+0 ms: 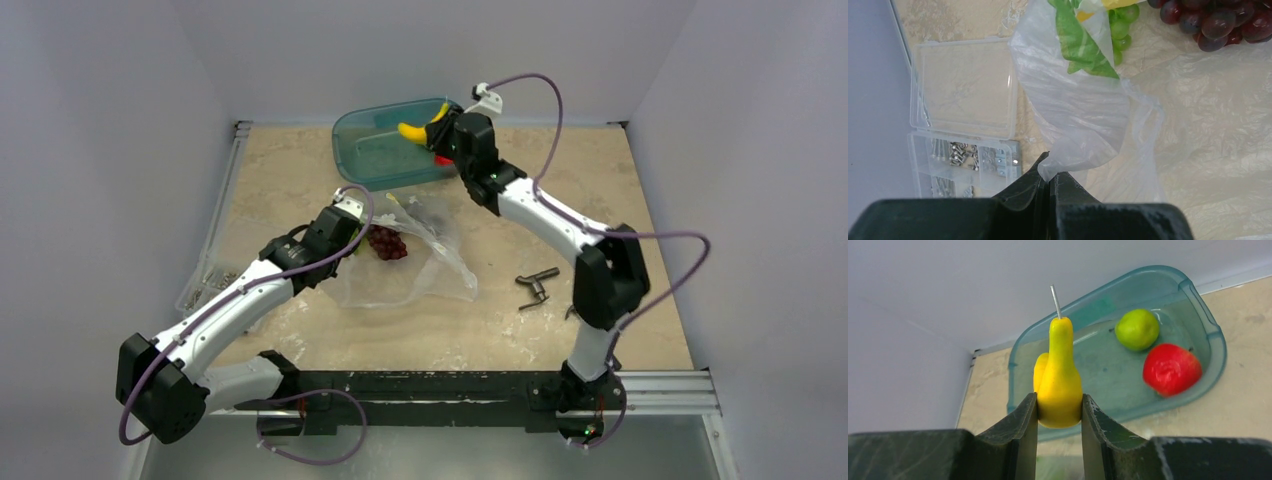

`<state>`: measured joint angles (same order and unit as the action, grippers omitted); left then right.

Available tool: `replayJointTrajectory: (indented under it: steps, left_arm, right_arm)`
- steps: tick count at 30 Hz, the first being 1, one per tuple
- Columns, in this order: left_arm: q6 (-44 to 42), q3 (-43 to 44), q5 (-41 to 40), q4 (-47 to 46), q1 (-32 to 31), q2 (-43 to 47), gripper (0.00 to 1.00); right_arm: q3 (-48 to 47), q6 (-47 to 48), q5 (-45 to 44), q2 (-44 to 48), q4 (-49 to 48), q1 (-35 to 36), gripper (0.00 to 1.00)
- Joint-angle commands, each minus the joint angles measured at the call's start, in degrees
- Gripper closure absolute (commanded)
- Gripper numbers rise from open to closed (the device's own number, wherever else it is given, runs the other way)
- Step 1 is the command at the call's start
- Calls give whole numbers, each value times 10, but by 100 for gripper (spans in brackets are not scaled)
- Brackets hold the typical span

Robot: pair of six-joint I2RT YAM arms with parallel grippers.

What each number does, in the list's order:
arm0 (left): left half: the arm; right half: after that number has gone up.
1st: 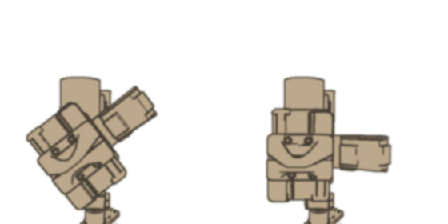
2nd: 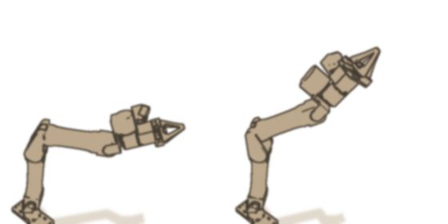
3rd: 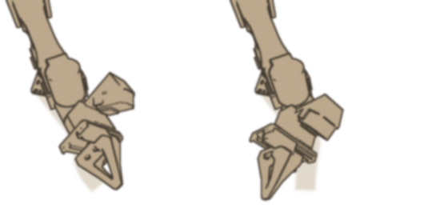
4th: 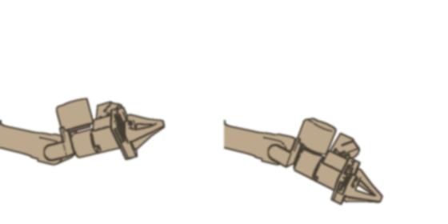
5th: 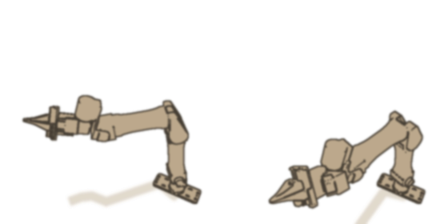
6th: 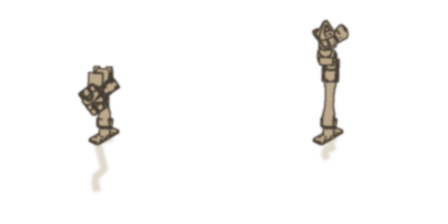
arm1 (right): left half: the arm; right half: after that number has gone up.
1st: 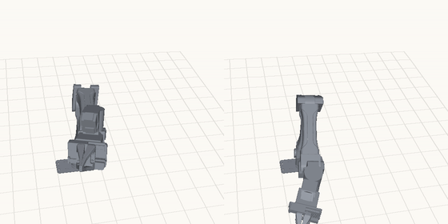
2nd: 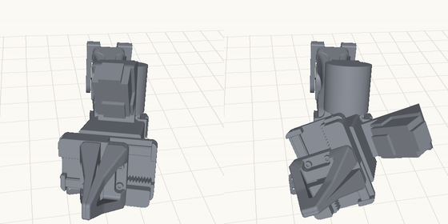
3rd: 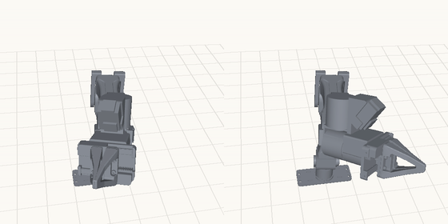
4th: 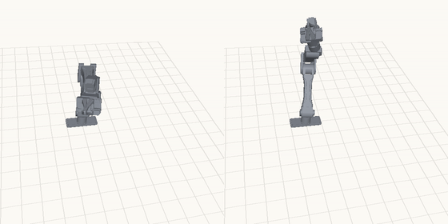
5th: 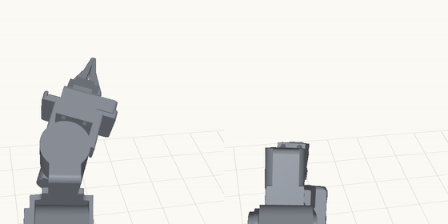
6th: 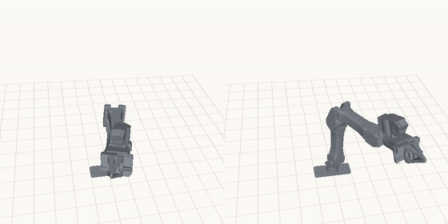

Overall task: Take the fake fruits out of the plastic bag
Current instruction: Place the fake fruit in the bin.

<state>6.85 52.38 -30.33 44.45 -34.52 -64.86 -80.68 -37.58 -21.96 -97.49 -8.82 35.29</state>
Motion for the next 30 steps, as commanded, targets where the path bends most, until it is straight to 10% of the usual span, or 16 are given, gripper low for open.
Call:
replayJointTrajectory:
  steps: [1, 5, 13, 30]
  left_arm:
    - [-1, 23, -4, -3, 1, -3, 100]
    - [-4, 24, 3, -4, 0, -2, 100]
    - [-13, 18, 30, -17, -3, 14, 100]
    - [-14, 21, 26, -12, -2, 14, 100]
  right_arm:
    - [-188, -24, 76, -161, 81, -50, 100]
    - [-310, -14, 100, -267, 116, -57, 95]
    - [-423, 5, 148, -369, 134, -60, 43]
    - [-3, 23, 128, -70, 43, -56, 29]
